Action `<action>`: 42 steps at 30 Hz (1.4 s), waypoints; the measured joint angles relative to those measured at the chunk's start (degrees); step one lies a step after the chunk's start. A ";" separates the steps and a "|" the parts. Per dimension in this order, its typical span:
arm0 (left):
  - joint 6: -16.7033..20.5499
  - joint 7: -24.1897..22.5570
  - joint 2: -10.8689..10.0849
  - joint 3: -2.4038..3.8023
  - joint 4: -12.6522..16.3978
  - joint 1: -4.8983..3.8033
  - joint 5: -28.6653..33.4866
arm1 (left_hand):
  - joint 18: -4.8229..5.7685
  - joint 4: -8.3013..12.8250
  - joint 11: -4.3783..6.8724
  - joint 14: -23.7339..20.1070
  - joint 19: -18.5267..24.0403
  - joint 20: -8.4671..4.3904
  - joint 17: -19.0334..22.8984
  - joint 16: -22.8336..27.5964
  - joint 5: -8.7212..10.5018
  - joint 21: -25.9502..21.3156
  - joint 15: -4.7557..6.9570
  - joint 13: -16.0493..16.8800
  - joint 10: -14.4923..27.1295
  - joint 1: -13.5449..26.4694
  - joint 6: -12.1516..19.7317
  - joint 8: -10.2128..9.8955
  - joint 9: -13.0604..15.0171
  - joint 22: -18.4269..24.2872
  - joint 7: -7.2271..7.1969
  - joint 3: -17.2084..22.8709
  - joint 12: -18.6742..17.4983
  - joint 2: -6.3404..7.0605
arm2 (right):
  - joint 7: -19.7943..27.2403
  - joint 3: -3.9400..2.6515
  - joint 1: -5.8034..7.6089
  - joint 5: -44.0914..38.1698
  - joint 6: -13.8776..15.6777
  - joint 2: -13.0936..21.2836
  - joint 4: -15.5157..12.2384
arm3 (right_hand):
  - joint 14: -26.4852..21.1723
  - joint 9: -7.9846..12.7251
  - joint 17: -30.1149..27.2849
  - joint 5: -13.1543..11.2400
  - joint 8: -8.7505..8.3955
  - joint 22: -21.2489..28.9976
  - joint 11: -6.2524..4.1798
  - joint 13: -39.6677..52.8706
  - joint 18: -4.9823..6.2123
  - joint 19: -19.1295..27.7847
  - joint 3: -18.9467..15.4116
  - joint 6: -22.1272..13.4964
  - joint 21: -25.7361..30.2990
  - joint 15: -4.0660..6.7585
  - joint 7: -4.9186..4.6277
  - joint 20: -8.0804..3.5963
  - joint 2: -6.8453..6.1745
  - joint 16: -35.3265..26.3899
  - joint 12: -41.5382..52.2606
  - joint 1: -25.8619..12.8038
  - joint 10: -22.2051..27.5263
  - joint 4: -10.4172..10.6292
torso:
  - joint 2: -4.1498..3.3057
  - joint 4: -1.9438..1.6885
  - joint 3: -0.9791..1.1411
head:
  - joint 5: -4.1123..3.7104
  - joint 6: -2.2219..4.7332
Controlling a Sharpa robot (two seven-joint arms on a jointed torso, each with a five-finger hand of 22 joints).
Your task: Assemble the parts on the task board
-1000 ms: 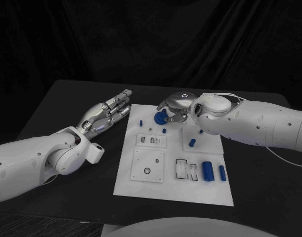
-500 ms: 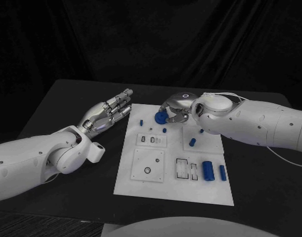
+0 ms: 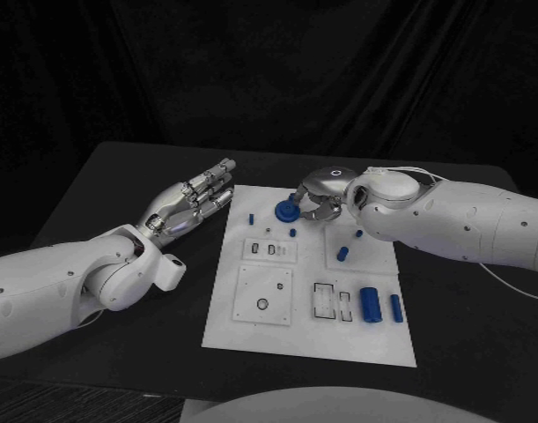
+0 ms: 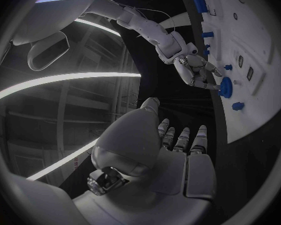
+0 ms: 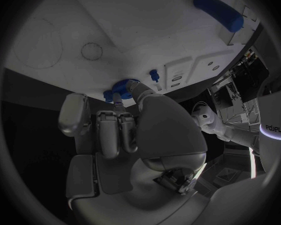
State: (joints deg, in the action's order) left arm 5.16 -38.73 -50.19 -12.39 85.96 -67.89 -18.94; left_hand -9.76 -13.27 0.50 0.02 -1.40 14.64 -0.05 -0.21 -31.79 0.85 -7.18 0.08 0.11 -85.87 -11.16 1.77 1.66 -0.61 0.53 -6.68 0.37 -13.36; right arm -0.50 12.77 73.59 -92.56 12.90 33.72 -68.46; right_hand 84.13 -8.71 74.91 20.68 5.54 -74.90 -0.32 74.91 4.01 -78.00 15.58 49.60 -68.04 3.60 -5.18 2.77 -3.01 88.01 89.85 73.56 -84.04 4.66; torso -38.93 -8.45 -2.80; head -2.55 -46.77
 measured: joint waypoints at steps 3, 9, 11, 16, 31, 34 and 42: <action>-0.01 0.01 -0.17 0.00 0.07 0.00 0.00 | 0.00 0.00 0.00 0.00 0.00 0.00 0.00 0.00 0.00 0.00 0.00 0.00 0.00 0.00 0.00 0.00 0.00 0.00 0.00 0.00 0.00 0.00 | 0.01 0.00 -0.12 0.01 0.25 0.76 -0.29 | 0.02 0.01 0.00 -1.06 0.00 0.00 0.00 0.00 0.00 0.00 0.00 0.04 0.00 -0.02 -0.04 0.00 0.16 0.00 0.00 -0.16 0.00 0.00 | 0.00 0.01 -0.01 | -0.05 0.00; -0.01 0.03 -0.55 0.00 0.20 0.00 0.00 | -0.01 0.00 0.00 -0.21 0.00 0.00 0.00 0.00 0.00 0.00 -0.20 0.01 0.00 0.00 0.00 0.00 0.00 -0.05 0.00 0.00 0.00 0.00 | 0.06 0.00 -0.21 0.02 1.54 3.00 -1.63 | -0.19 -0.01 0.00 -3.21 -0.34 0.00 0.00 0.00 0.00 0.00 -0.25 0.32 0.37 -0.22 0.10 0.00 0.08 -0.37 0.00 -0.52 0.00 0.25 | 0.02 0.14 -0.03 | 0.32 -0.01; -0.01 0.04 -0.69 0.00 0.24 0.00 0.00 | 0.00 0.00 0.00 -0.21 0.00 0.00 0.00 0.00 0.00 0.00 -0.21 0.01 0.00 0.00 0.00 0.00 0.00 -0.05 0.00 0.00 0.00 0.00 | 0.09 0.01 -0.21 0.02 2.29 4.40 -2.72 | -0.19 -0.12 0.00 -3.21 -0.34 -0.03 0.00 0.00 0.00 0.00 -0.10 0.89 0.67 -0.22 0.14 0.00 0.37 -0.37 0.00 -0.82 0.00 0.41 | 0.03 0.18 -0.04 | 0.43 -0.01; 0.00 0.05 -0.99 0.00 0.30 0.01 0.00 | 0.00 0.00 0.00 -0.21 0.00 0.00 -0.01 0.00 0.00 0.00 -0.21 0.02 0.00 0.00 -0.21 0.00 0.00 -0.05 0.21 0.00 0.00 0.00 | 0.05 0.04 -0.07 0.01 4.15 8.46 -6.07 | -0.19 -0.16 0.00 -3.76 -0.34 -0.04 0.00 0.00 0.00 0.21 -0.39 1.16 1.01 -0.23 0.22 0.21 0.37 -0.98 0.00 -0.85 0.00 0.70 | 0.08 0.23 -0.04 | 0.58 0.02; 0.01 0.12 -0.78 -0.01 0.05 0.04 -0.01 | 0.00 0.00 0.00 0.00 -0.12 0.12 -0.03 0.00 0.00 0.00 -0.41 -0.02 0.00 0.00 -0.21 0.00 0.00 -0.05 0.20 0.00 0.00 0.00 | -3.15 0.59 3.83 0.02 5.93 24.13 -16.17 | -0.08 1.03 0.00 -11.67 -1.50 -0.03 -0.99 0.02 1.86 1.99 -3.67 -1.17 11.61 0.30 1.33 -0.55 0.52 -13.43 -11.45 -1.73 2.94 4.29 | 0.21 0.24 -0.08 | -0.81 0.32; 0.00 0.13 -0.77 -0.01 -0.02 0.12 -0.01 | 0.01 0.00 0.00 0.00 -0.20 0.20 -0.04 0.00 0.00 0.00 -0.41 -0.03 0.00 0.00 -0.21 0.00 0.00 -0.05 0.20 0.00 0.00 0.00 | -3.62 0.84 3.69 0.02 5.92 25.47 -16.56 | -0.16 2.58 -0.84 -13.10 -1.65 0.47 -1.41 -2.66 2.75 2.57 -4.62 -6.03 16.20 0.83 1.93 -0.91 0.51 -20.45 -19.60 -1.72 6.01 5.25 | 0.26 0.37 -0.13 | -0.86 0.16; -0.04 0.16 -0.68 -0.01 -0.12 0.37 -0.01 | 0.00 0.24 -0.20 0.00 -0.20 0.20 -0.04 0.00 0.00 0.00 -0.41 -0.02 -0.20 0.00 -0.21 0.00 0.00 -0.04 0.20 0.24 0.00 0.00 | -4.27 1.22 1.11 0.02 5.95 27.65 -16.16 | 0.02 4.69 -7.13 -14.37 -2.01 2.46 -1.71 -10.89 2.74 2.56 -6.26 -12.43 20.69 1.01 2.40 -0.92 0.91 -30.31 -29.43 -1.32 7.63 6.20 | 0.44 0.66 -0.17 | -1.01 0.14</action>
State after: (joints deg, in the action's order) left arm 5.12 -38.57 -50.87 -12.40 85.84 -67.53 -18.95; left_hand -9.75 -13.03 0.31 0.03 -1.60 14.84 -0.10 -0.21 -31.79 0.84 -7.59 0.05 -0.09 -85.87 -11.37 1.77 1.65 -0.66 0.73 -6.44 0.37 -13.36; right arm -4.77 13.99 74.69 -92.54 18.85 61.37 -84.62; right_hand 84.15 -4.01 67.78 6.32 3.53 -72.44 -2.03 64.02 6.74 -75.44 9.33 37.17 -47.35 4.61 -2.77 1.86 -2.10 57.70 60.43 72.24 -76.41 10.87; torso -38.49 -7.79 -2.97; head -3.56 -46.63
